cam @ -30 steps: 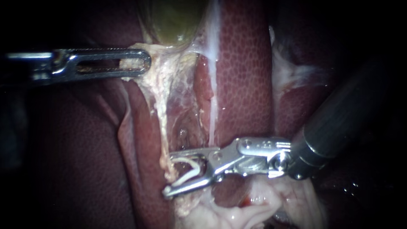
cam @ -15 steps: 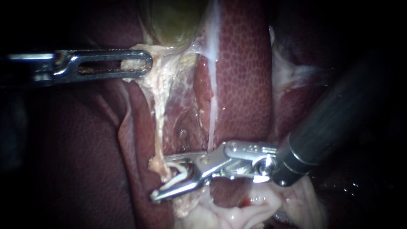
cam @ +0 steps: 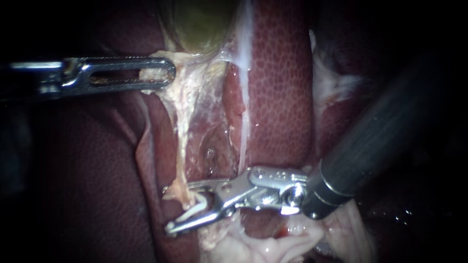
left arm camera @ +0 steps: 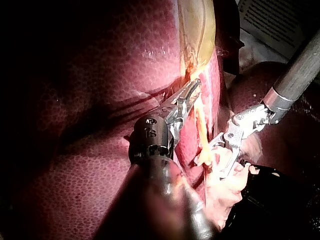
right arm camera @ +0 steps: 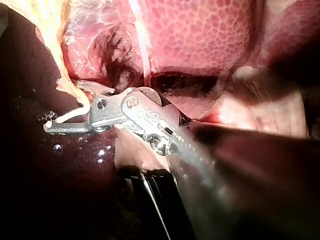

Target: Clipping first clip left tube

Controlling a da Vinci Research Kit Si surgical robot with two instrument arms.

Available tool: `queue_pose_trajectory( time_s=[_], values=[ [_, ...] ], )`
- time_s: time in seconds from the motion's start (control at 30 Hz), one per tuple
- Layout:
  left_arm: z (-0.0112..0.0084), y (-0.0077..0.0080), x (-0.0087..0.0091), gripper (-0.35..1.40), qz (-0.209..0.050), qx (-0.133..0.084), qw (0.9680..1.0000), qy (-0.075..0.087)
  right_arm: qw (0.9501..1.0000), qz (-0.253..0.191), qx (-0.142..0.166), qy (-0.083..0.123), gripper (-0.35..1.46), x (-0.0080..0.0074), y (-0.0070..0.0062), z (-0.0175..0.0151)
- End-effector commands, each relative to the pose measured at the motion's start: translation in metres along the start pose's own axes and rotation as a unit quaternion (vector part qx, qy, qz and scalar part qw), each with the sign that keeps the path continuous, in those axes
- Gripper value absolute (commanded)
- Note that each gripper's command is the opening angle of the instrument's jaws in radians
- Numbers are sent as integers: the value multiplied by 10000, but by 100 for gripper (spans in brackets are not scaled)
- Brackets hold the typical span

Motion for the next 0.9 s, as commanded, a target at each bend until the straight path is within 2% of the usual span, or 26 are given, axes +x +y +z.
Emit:
queue_pose_trajectory(
  time_s=[0.03, 0.9],
  values=[
    [0, 0, 0, -35, 2, 2, 10000, 1, 10000, -5, 3, -4, 57, 0, 1, -1],
    [2, -3, 0, -35, -2, 5, 10000, 2, 10000, 42, -19, 18, 57, 2, 16, 17]
  ],
)
